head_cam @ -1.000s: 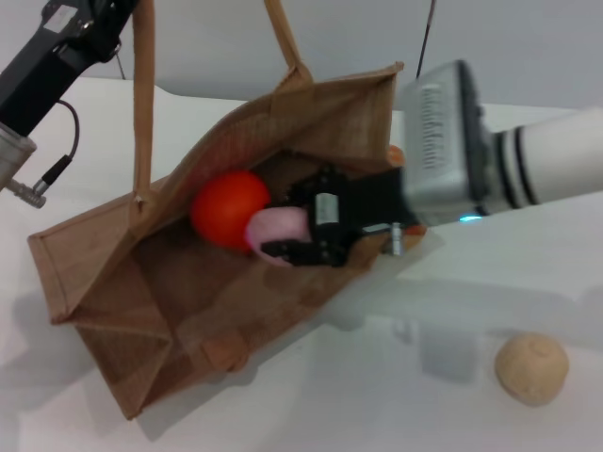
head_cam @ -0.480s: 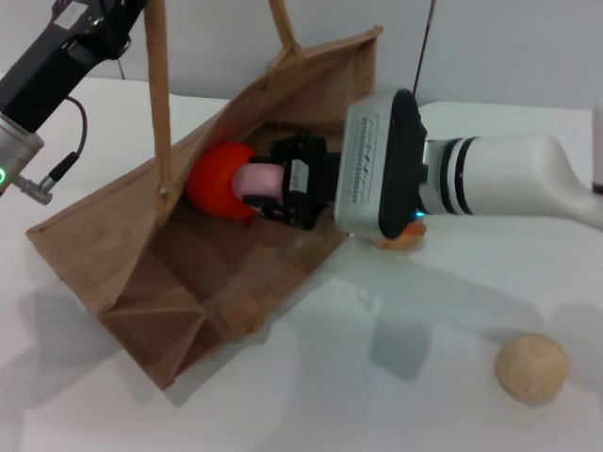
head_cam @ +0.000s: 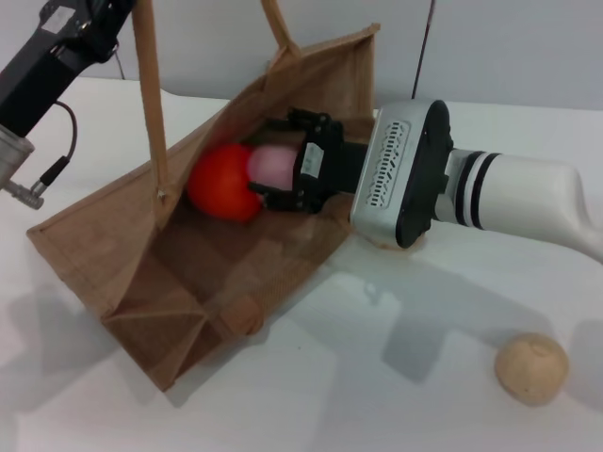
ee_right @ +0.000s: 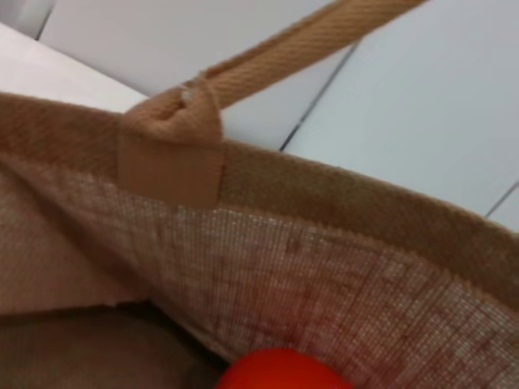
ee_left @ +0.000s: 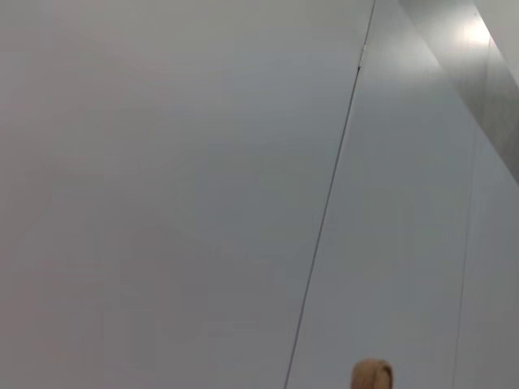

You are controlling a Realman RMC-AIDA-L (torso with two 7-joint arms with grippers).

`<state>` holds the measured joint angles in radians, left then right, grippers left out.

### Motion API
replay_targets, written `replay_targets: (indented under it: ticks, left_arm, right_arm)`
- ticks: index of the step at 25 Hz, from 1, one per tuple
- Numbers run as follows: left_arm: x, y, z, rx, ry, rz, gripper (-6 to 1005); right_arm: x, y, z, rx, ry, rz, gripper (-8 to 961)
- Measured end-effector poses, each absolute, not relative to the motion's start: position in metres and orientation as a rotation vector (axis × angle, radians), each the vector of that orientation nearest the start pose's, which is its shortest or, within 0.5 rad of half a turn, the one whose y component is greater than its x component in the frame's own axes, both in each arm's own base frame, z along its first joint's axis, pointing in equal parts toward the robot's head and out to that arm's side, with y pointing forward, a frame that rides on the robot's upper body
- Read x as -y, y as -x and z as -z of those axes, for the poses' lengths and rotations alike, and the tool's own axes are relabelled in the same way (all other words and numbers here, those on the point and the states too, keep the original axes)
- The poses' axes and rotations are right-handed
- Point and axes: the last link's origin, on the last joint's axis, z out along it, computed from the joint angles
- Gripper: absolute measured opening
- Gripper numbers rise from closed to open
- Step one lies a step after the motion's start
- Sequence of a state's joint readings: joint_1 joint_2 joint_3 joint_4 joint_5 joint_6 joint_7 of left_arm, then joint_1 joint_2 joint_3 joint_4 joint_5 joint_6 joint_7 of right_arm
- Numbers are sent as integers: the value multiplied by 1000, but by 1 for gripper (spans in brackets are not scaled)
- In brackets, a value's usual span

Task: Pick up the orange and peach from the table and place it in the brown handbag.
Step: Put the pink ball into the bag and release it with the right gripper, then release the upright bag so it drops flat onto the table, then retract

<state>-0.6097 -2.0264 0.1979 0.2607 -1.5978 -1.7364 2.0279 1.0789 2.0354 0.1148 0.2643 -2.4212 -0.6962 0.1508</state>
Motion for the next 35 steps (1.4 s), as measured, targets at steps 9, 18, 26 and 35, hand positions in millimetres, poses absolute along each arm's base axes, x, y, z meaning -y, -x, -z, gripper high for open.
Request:
replay_targets:
  ticks: [9,18,26,35]
  left_arm:
    - [-349,249,-71,479,1907,1552,116]
    - [-357,260,-64,560,1899,1443,115]
    - [-363,265,-33,492,1966,1219,145]
    - [-352,258,-3,251,1831,1078,436]
  right_arm:
    - [-405,-144,121,342,2509,-447,874]
    - [-395,-202,58,208,2275,-679,888]
    - [-382,-238,14,92,2052,-775,887]
    - [-365,-264,-13,-8,1844,-837,885]
